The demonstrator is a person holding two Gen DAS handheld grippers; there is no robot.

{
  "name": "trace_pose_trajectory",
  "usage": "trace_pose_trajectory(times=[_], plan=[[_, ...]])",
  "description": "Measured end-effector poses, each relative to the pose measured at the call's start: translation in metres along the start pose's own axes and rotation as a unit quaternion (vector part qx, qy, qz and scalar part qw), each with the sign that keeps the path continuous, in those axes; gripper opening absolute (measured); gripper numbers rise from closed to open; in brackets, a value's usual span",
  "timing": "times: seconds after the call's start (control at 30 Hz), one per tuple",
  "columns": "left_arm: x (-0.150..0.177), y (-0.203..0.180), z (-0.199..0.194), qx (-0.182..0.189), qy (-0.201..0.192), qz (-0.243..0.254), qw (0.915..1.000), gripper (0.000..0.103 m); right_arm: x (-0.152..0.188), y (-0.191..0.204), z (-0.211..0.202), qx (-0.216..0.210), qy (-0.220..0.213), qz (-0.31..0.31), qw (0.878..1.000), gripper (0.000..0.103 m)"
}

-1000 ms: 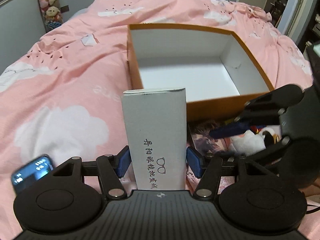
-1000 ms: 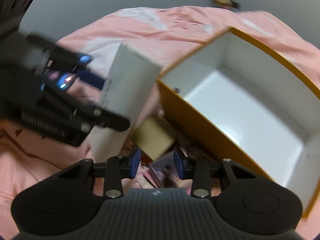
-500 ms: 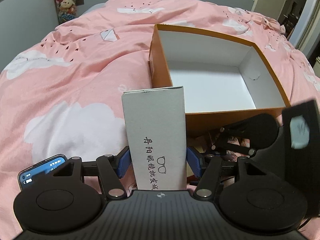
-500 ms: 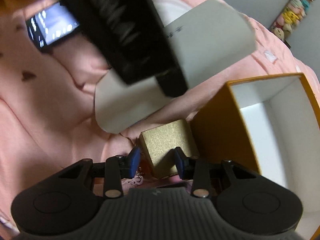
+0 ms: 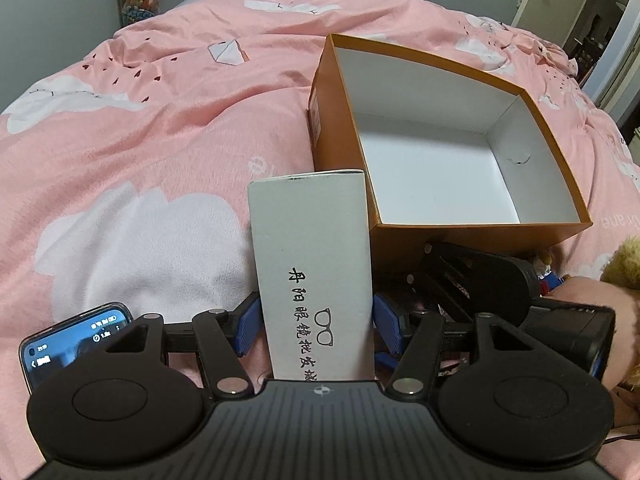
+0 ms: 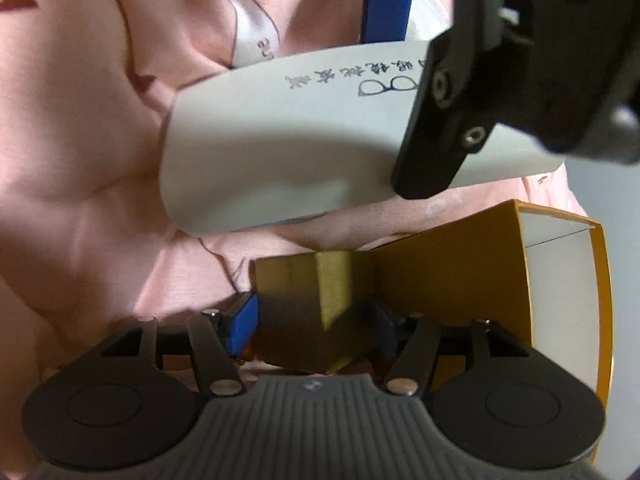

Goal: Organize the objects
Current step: 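Grasp the small gold box with the right gripper while the left gripper carries the white case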

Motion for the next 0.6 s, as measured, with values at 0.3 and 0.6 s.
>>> trace_pose_trajectory(times=[0.3, 0.6], plan=[[-0.003, -0.006, -0.01, 0.012, -0.01, 0.004, 0.9999, 0.068, 0.0, -0.022, -0.029, 0.004, -0.025, 0.027, 0.999, 0.051], [-0.02, -0.036, -0.04, 0.029, -0.029, 0.048, 0.998, 0.068, 0.008, -0.072, -0.096, 0.007, -0.054, 0.067, 0.996, 0.051]])
Point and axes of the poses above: each gripper's, at about its wrist camera, not at the fingertips, and z roughly the way its jaws point, y to its left, x to its underside, the point moved 8 cm from there along z, roughly the way its jaws point, and after that the axes turned 6 degrees about x, right-handed, at the moved point
